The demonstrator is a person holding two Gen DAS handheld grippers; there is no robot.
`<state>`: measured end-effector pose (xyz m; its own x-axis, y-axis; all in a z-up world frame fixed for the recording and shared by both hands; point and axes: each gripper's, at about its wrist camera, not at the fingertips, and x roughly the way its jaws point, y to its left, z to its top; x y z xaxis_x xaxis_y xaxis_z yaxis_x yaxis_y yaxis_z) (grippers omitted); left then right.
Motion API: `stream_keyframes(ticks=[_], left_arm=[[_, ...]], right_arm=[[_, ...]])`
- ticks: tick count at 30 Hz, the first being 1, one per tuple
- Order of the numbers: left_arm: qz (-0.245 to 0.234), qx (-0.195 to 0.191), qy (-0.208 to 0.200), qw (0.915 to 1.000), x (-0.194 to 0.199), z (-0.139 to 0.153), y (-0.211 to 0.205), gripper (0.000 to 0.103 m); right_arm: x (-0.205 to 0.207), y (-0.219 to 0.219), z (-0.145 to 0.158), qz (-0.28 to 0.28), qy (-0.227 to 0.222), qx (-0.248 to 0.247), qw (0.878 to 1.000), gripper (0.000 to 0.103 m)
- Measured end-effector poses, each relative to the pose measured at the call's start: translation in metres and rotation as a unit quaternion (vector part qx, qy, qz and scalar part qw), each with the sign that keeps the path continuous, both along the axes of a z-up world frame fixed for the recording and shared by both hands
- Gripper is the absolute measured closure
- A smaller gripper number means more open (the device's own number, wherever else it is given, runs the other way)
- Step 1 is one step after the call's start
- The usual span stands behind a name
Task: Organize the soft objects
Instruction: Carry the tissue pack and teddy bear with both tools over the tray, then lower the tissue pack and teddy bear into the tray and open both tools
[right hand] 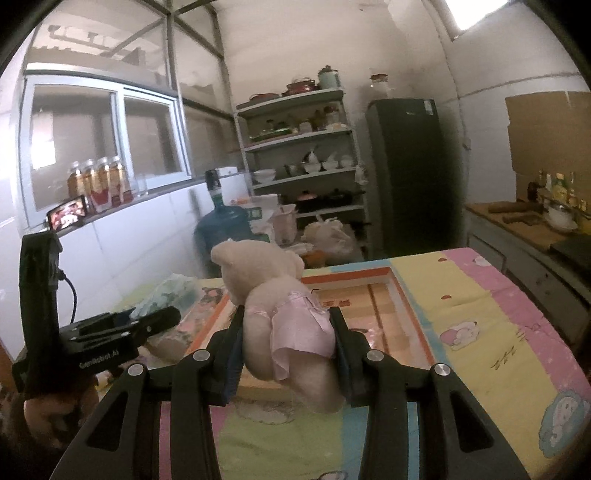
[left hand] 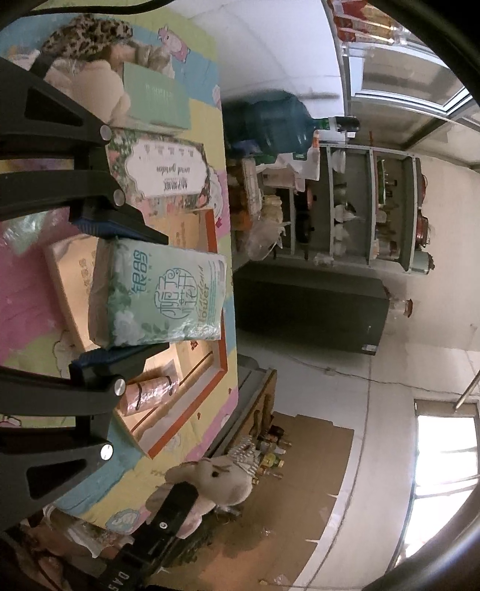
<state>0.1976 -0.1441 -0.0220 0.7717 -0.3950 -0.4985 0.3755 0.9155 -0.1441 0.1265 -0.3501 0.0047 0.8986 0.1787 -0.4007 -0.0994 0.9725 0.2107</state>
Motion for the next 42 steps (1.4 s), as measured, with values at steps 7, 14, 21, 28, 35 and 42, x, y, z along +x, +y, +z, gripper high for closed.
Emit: stream_keyframes(ticks=[7, 14, 21, 28, 35, 42], left_arm=[[0.006, 0.007, 0.017, 0.9998, 0.018, -0.010, -0.017, 0.055], [0.013, 0.023, 0.035, 0.9990, 0.031, -0.026, -0.033, 0.055], [0.023, 0.037, 0.052, 0.9977, 0.045, -0.036, -0.041, 0.055], [0.028, 0.045, 0.062, 0.9966, 0.053, -0.044, -0.044, 0.055], [0.021, 0.048, 0.082, 0.9952, 0.059, -0.053, -0.048, 0.055], [0.005, 0.035, 0.100, 0.9943, 0.063, -0.060, -0.049, 0.054]], right_arm=[[0.023, -0.020, -0.010, -0.009, 0.012, 0.012, 1.000, 0.060], [0.049, -0.030, -0.024, -0.012, 0.036, 0.021, 0.999, 0.060], [0.074, -0.030, -0.041, -0.008, 0.064, 0.019, 0.998, 0.060], [0.093, -0.028, -0.053, -0.001, 0.082, 0.020, 0.996, 0.060], [0.109, -0.023, -0.063, 0.005, 0.107, 0.012, 0.994, 0.060], [0.118, -0.017, -0.079, 0.014, 0.133, 0.008, 0.991, 0.059]])
